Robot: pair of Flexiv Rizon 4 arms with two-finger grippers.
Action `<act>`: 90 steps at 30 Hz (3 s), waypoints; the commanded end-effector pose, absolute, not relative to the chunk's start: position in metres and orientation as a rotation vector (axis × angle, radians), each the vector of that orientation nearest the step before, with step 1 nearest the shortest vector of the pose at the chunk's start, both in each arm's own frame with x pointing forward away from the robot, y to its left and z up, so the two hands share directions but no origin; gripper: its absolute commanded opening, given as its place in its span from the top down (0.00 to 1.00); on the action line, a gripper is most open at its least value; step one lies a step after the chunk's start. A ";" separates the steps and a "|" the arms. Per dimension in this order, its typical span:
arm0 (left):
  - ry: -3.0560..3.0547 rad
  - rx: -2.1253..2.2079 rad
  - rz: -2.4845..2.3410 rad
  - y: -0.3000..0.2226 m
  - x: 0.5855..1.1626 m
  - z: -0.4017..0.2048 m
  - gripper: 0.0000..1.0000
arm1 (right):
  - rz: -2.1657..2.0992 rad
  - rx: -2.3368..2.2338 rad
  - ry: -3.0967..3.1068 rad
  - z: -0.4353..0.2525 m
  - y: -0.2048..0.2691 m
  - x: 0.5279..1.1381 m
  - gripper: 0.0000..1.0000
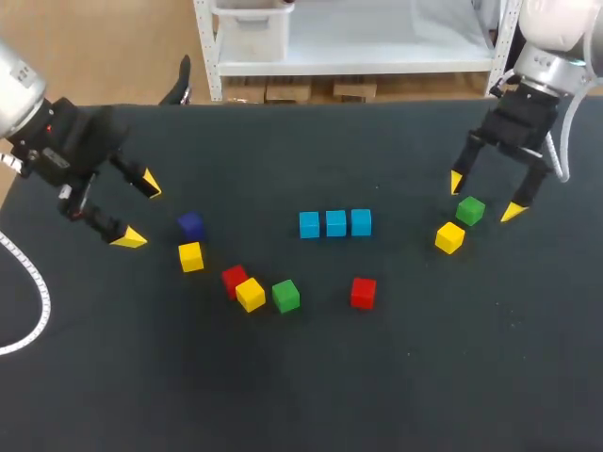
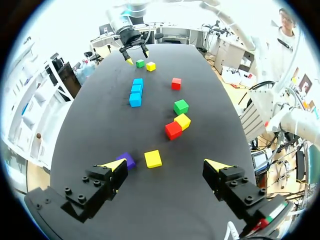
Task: Place the blue cubes, place green cubes on the blue cubes, place the yellow cubes on the green cubes, then place the red cubes on the yellow cubes, and place purple cube on the red cubes.
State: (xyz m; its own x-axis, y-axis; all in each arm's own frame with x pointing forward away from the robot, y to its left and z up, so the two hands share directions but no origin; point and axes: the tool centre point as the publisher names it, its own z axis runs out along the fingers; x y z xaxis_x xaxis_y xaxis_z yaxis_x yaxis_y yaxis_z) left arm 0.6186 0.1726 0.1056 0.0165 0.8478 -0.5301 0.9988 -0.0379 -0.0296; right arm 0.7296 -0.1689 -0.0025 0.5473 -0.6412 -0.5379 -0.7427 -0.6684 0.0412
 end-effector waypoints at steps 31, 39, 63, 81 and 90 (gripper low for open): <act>1.886 1.947 -0.589 0.174 0.618 0.105 0.00 | 0.531 -2.191 1.673 0.050 -0.157 0.737 1.00; 1.886 1.947 -0.589 0.174 0.618 0.105 0.00 | 0.426 -1.936 1.870 0.066 -0.134 0.731 1.00; 1.886 1.947 -0.589 0.174 0.618 0.105 0.00 | 0.293 -1.811 1.933 0.080 0.003 0.701 1.00; 1.886 1.947 -0.589 0.174 0.618 0.105 0.00 | 0.284 -1.813 2.007 0.056 0.030 0.695 1.00; 1.886 1.947 -0.589 0.174 0.618 0.105 0.00 | 0.312 -1.783 2.021 0.047 0.025 0.697 1.00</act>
